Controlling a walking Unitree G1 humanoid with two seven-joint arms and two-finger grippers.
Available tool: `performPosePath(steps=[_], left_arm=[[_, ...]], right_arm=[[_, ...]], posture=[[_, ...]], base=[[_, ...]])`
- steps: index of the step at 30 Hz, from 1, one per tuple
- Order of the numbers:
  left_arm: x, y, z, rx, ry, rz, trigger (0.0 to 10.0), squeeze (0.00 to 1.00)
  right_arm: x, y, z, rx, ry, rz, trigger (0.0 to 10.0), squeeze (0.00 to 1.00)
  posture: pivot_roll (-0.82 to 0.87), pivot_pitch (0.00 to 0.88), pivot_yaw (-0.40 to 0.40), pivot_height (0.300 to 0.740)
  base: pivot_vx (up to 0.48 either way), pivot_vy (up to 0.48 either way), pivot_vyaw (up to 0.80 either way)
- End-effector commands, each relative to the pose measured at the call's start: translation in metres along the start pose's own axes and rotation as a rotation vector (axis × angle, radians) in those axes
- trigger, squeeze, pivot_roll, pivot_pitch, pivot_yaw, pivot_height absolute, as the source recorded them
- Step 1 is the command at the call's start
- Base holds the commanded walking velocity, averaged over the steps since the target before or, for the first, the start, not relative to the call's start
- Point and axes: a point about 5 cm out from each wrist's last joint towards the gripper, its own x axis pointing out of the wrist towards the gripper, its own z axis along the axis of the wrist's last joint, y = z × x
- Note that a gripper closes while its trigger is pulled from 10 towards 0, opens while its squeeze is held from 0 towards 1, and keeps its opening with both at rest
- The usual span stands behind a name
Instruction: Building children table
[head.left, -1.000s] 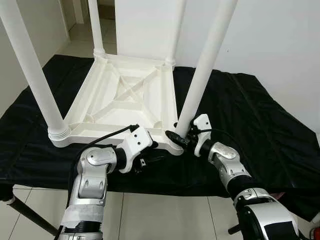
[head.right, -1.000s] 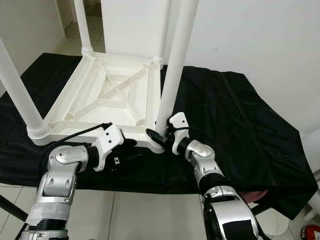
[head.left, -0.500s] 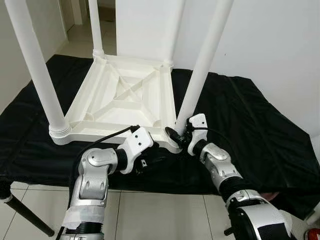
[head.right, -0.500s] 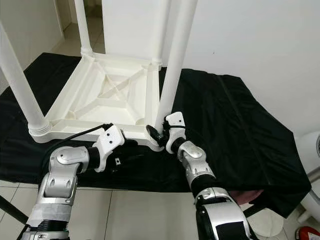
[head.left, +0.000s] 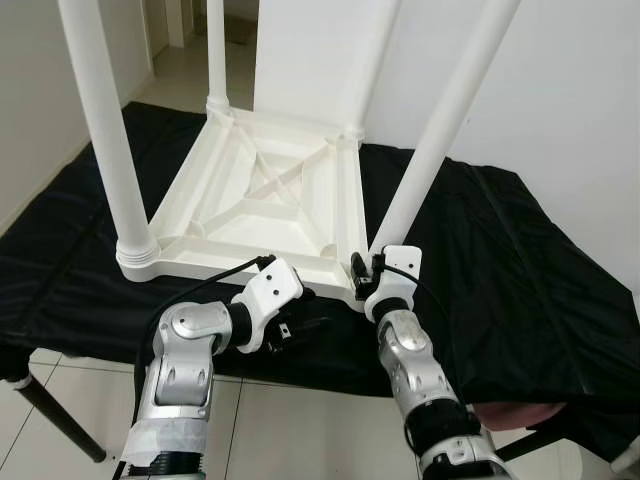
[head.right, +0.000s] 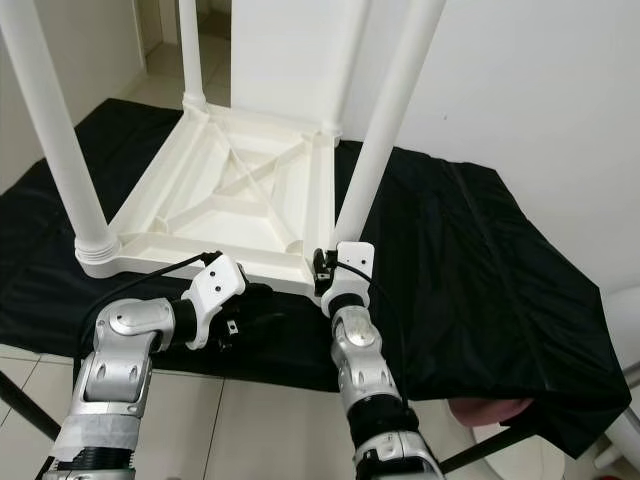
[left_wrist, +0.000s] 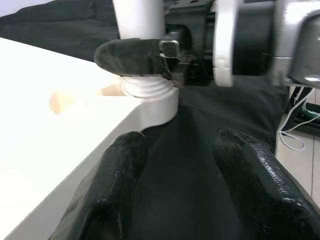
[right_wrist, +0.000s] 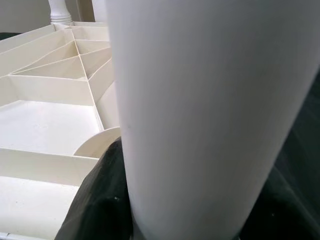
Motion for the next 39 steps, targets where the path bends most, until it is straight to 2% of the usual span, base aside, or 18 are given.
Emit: performPosePath(steps=[1, 2, 7, 10, 13, 14, 16, 17, 18, 22, 24, 27, 33, 34, 36, 37, 38, 39], left_arm=[[0.002, 0.013, 0.001, -0.007, -0.002, 0.313, 10.0, 0.00], [0.002, 0.013, 0.001, -0.007, -0.002, 0.312, 10.0, 0.00], [0.002, 0.014, 0.001, -0.007, -0.001, 0.313, 10.0, 0.00], [0.002, 0.014, 0.000, -0.008, -0.001, 0.314, 10.0, 0.00], [0.002, 0.014, 0.000, -0.010, -0.002, 0.312, 10.0, 0.00], [0.002, 0.013, 0.001, -0.009, -0.003, 0.310, 10.0, 0.00], [0.002, 0.013, 0.001, -0.009, -0.003, 0.309, 10.0, 0.00], [0.003, 0.013, 0.001, -0.007, -0.005, 0.306, 10.0, 0.00], [0.003, 0.013, 0.002, -0.005, -0.005, 0.303, 10.0, 0.00], [0.003, 0.013, 0.002, -0.004, -0.005, 0.300, 10.0, 0.00], [0.004, 0.013, 0.002, -0.003, -0.007, 0.291, 10.0, 0.00], [0.005, 0.014, 0.003, -0.002, -0.007, 0.286, 10.0, 0.00], [0.005, 0.014, 0.003, -0.005, -0.009, 0.288, 10.0, 0.00], [0.005, 0.015, 0.004, -0.006, -0.010, 0.289, 10.0, 0.00], [0.005, 0.015, 0.004, -0.006, -0.010, 0.289, 10.0, 0.00], [0.005, 0.015, 0.004, -0.007, -0.010, 0.289, 10.0, 0.00], [0.005, 0.015, 0.004, -0.007, -0.010, 0.289, 10.0, 0.00], [0.004, 0.015, 0.004, -0.007, -0.009, 0.289, 10.0, 0.00]], right_arm=[[-0.003, -0.016, -0.009, -0.047, 0.047, -0.050, 10.0, 0.73], [-0.003, -0.017, -0.008, -0.039, 0.040, -0.045, 10.0, 1.00], [-0.007, -0.019, 0.003, -0.011, -0.007, -0.007, 10.0, 1.00], [-0.009, -0.027, 0.009, 0.002, -0.025, 0.033, 10.0, 1.00], [-0.009, -0.041, 0.012, -0.031, -0.004, 0.203, 10.0, 1.00], [-0.009, -0.041, 0.011, -0.075, 0.008, 0.285, 10.0, 0.33], [-0.009, -0.041, 0.010, -0.105, 0.017, 0.336, 10.0, 0.33], [-0.009, -0.041, 0.010, -0.132, 0.016, 0.384, 10.0, 0.00], [-0.008, -0.041, 0.008, -0.150, 0.026, 0.449, 10.0, 0.00], [-0.007, -0.042, 0.007, -0.158, 0.037, 0.509, 10.0, 0.00], [-0.001, -0.036, 0.005, -0.171, 0.053, 0.618, 10.0, 0.00], [0.004, -0.033, 0.005, -0.182, 0.067, 0.687, 10.0, 0.00], [0.012, -0.032, 0.006, -0.204, 0.095, 0.735, 10.0, 0.00], [0.015, -0.032, 0.006, -0.214, 0.114, 0.742, 7.9, 0.00], [0.017, -0.033, 0.005, -0.220, 0.126, 0.749, 7.9, 0.00], [0.019, -0.034, 0.004, -0.227, 0.146, 0.759, 2.2, 0.00], [0.019, -0.034, 0.004, -0.227, 0.146, 0.759, 2.2, 0.00], [0.019, -0.034, 0.002, -0.235, 0.157, 0.759, 0.0, 0.00]], posture=[[0.09, 0.000, -0.163, 0.740], [0.09, 0.000, -0.163, 0.740], [0.09, 0.000, -0.164, 0.740], [0.09, 0.000, -0.163, 0.740], [0.09, 0.000, -0.157, 0.740], [0.09, 0.000, -0.155, 0.740], [0.09, 0.000, -0.155, 0.740], [0.08, 0.000, -0.151, 0.740], [0.08, 0.000, -0.151, 0.740], [0.08, 0.000, -0.151, 0.740], [0.08, 0.000, -0.123, 0.740], [0.08, 0.000, -0.123, 0.740], [0.08, 0.000, -0.120, 0.740], [0.09, 0.000, -0.121, 0.740], [0.09, 0.000, -0.121, 0.740], [0.09, 0.000, -0.119, 0.740], [0.09, 0.000, -0.119, 0.740], [0.09, 0.000, -0.118, 0.740]], base=[[0.000, 0.000, 0.00], [0.000, 0.000, 0.00], [0.000, 0.000, 0.00], [0.000, 0.000, 0.00], [0.000, 0.000, 0.00], [0.000, 0.000, 0.00], [0.000, 0.000, 0.00], [0.000, 0.000, 0.00], [0.000, 0.000, 0.00], [0.000, 0.000, 0.00], [0.000, 0.000, 0.00], [0.000, 0.000, 0.00], [0.000, 0.000, 0.00], [0.000, 0.000, 0.00], [0.000, 0.000, 0.00], [0.000, 0.000, 0.00], [0.000, 0.000, 0.00], [0.000, 0.000, 0.00]])
